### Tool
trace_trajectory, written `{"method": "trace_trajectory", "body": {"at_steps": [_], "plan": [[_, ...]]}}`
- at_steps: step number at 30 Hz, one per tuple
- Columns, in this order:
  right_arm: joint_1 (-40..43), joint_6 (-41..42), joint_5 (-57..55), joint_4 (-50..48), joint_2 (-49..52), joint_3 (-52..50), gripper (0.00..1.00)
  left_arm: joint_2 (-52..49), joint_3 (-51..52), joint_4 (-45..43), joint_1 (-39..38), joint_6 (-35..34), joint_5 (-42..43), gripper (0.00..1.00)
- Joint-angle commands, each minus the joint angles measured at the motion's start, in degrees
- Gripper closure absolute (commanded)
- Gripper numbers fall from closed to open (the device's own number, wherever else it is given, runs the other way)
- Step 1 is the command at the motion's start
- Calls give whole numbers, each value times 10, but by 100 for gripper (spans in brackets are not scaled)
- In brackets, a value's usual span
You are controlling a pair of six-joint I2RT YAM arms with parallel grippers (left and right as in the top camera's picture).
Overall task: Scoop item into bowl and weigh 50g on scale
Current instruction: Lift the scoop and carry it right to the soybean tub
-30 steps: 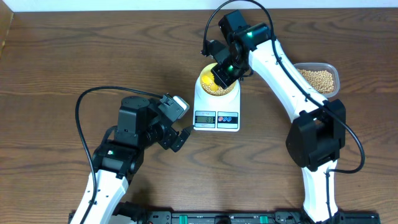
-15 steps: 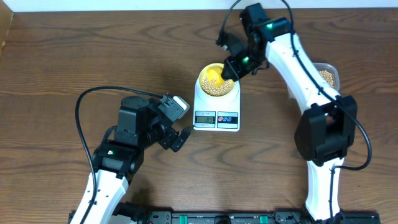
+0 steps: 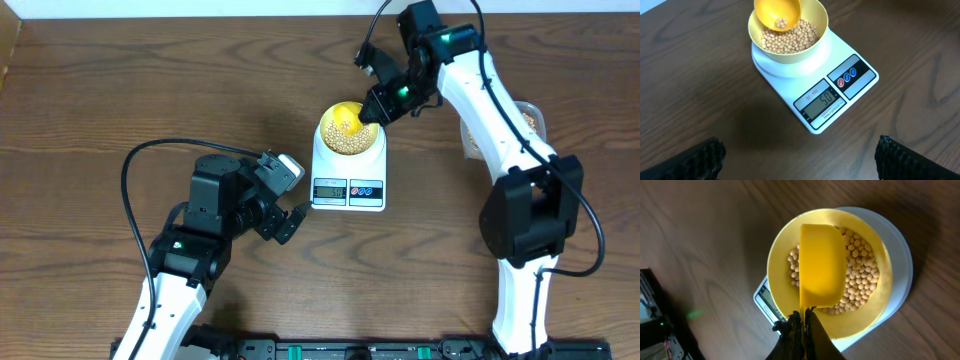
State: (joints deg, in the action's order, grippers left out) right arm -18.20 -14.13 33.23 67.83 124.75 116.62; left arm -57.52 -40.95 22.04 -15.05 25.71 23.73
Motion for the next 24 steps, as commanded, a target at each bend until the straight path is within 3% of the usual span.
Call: {"method": "trace_trajectory", "body": {"at_steps": [1,13,24], "plan": [[12,-1,14,3,-42,11,99,3,-7,0,2,2,7,2],[18,-1,13,7,-54,12,99,3,-7,0,2,2,7,2],[78,0,140,14,-61,11,99,3,-7,0,2,2,7,2]]}}
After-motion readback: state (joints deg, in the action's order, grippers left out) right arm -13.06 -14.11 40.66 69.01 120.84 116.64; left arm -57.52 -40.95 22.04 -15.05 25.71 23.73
